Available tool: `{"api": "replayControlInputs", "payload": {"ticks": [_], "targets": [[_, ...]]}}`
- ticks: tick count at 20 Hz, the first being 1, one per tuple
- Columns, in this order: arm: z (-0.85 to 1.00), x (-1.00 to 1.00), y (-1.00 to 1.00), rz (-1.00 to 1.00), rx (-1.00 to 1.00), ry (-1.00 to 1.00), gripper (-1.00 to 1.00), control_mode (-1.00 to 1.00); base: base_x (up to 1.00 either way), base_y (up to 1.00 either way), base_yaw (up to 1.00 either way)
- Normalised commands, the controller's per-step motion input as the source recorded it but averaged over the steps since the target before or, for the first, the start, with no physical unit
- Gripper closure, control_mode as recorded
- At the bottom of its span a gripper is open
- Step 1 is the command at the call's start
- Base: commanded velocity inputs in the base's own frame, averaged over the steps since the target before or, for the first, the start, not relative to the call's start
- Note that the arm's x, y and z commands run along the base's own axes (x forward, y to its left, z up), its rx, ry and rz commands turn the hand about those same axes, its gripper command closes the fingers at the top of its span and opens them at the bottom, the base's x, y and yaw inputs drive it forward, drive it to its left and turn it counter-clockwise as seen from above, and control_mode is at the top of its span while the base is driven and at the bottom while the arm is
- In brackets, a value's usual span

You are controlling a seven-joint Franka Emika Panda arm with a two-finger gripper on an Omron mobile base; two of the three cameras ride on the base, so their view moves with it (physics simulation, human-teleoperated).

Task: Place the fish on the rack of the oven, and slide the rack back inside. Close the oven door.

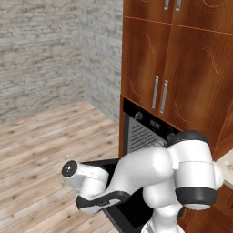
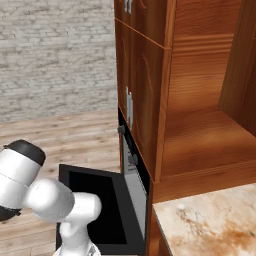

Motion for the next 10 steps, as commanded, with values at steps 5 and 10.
{"api": "replayControlInputs", "payload": {"ticks": [5, 10], "targets": [[-0.68, -0.23, 0.09, 0.05, -0.37, -0.06, -1.00, -1.00, 0.00, 0.00, 0.00], [-0.69, -0.28, 0.01, 0.02, -0.32, -0.21, -1.00, -1.00, 0.00, 0.00, 0.00]]}}
